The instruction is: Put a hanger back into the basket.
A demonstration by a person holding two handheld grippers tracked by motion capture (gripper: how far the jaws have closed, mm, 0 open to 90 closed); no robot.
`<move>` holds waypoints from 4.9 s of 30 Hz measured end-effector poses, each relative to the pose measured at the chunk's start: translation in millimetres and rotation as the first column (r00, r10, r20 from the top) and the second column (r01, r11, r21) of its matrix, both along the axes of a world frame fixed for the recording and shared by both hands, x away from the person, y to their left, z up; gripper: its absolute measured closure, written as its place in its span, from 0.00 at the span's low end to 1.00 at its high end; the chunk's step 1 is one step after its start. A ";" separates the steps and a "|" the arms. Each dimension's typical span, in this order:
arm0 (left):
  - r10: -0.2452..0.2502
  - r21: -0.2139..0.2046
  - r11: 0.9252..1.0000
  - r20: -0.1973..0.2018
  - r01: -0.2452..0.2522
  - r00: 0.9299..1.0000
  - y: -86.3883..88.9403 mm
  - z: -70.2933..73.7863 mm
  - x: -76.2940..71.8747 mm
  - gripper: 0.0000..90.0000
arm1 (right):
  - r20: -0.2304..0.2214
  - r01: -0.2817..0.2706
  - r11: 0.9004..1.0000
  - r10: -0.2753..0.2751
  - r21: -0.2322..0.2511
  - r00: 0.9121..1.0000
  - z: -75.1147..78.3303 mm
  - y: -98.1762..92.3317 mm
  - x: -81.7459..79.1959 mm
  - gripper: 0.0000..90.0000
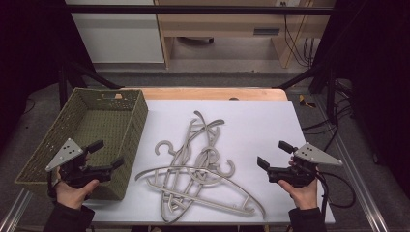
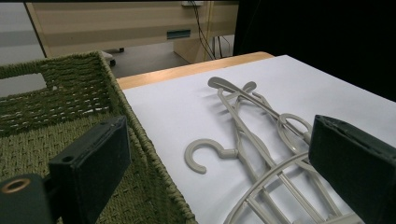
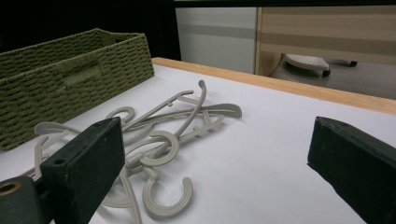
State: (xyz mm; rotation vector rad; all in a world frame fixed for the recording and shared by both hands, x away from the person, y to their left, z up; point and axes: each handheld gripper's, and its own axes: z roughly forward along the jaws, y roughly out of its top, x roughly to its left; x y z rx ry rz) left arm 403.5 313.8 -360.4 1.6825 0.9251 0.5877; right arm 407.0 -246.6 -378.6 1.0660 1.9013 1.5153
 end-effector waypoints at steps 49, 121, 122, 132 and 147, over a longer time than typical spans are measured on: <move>-0.018 0.049 0.999 -0.012 0.018 1.000 0.5 0.8 -1.5 0.06 | -0.463 -0.358 0.851 0.158 -0.385 0.872 -62.0 103.3 24.5 0.54; -0.098 0.089 0.991 -0.025 0.100 0.995 -20.1 5.8 -6.2 0.08 | -0.439 -0.466 0.803 0.290 -0.372 0.851 -32.8 93.1 20.1 0.91; -0.108 0.088 0.990 -0.030 0.111 0.994 -22.7 5.8 -6.0 0.08 | -0.423 -0.465 0.803 0.299 -0.373 0.855 -30.9 93.4 19.8 0.91; -0.207 0.159 0.963 -0.071 0.216 0.976 -45.0 13.7 -7.9 0.08 | -0.390 -0.502 0.778 0.358 -0.378 0.848 -10.9 93.2 19.4 0.91; -0.323 0.328 0.869 -0.191 0.370 0.927 -92.8 5.9 0.7 0.14 | -0.398 -0.555 0.730 0.408 -0.398 0.822 -7.3 100.8 19.7 0.91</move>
